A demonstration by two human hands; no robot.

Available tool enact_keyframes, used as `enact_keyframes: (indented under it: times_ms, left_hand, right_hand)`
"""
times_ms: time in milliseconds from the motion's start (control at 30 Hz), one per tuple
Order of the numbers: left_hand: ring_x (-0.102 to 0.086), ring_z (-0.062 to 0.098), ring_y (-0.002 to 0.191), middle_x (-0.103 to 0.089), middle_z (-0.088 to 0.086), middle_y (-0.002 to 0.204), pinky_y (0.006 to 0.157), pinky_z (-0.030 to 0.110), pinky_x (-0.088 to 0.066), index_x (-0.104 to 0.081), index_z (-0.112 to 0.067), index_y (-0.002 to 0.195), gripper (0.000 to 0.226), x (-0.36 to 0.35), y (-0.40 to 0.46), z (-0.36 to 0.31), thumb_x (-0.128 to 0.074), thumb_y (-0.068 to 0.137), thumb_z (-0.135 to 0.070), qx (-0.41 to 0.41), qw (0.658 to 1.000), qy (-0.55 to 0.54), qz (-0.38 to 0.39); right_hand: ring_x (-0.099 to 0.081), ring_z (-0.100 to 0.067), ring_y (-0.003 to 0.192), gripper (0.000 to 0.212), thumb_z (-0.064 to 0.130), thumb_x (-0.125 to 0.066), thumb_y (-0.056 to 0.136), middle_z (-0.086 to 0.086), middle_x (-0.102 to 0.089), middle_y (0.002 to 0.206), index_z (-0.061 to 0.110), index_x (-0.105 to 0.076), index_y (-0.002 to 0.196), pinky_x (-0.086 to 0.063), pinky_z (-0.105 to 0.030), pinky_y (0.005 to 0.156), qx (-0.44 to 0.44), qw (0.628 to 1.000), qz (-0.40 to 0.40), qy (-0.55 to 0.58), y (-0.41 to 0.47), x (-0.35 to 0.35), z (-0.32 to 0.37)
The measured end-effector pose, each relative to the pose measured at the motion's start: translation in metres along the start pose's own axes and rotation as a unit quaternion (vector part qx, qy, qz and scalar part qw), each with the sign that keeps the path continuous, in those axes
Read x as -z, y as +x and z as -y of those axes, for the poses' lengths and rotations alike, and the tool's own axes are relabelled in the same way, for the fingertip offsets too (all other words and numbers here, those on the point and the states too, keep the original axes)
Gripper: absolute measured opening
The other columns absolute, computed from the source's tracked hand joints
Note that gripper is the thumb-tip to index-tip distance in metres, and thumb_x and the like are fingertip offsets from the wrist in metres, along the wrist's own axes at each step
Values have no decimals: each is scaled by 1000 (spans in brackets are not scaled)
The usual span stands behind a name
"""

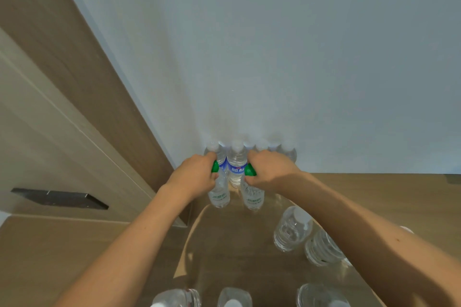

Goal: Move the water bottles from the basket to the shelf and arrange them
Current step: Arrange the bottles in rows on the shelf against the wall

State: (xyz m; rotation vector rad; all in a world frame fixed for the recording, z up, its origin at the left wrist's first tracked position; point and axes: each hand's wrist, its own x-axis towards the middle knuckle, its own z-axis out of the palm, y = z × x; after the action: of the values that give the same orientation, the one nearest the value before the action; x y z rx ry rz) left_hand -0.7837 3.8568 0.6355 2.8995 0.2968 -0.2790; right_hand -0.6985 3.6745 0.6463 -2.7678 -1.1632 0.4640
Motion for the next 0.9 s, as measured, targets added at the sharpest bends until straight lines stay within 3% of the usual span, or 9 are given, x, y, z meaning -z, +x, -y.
enact_keyframes:
  times_ms: [267,633,900]
  left_hand:
    - [-59,20,81,-62,5,97,64,32,-46,-46,-20,127,35,-1,2,1,-56,95,-28,7,1000,-27,0]
    - [-60,20,84,-63,3,99,73,40,-55,-44,-22,129,38,-5,1,5,-56,94,-29,20,997,-70,-4]
    - [-61,24,90,-64,6,105,78,40,-54,-42,-18,135,45,-4,-10,-3,-59,94,-28,24,997,-70,-23]
  right_hand:
    - [-59,-23,81,29,39,-55,91,-1,-56,87,15,-50,107,-48,-36,67,25,999,4,25,8,0,17]
    - [-58,-23,80,30,38,-53,95,-1,-56,87,14,-47,112,-47,-35,67,29,1000,2,11,14,-5,20]
    - [-59,-23,83,36,41,-54,96,-1,-57,95,17,-42,120,-47,-36,68,14,998,-17,58,2,-17,19]
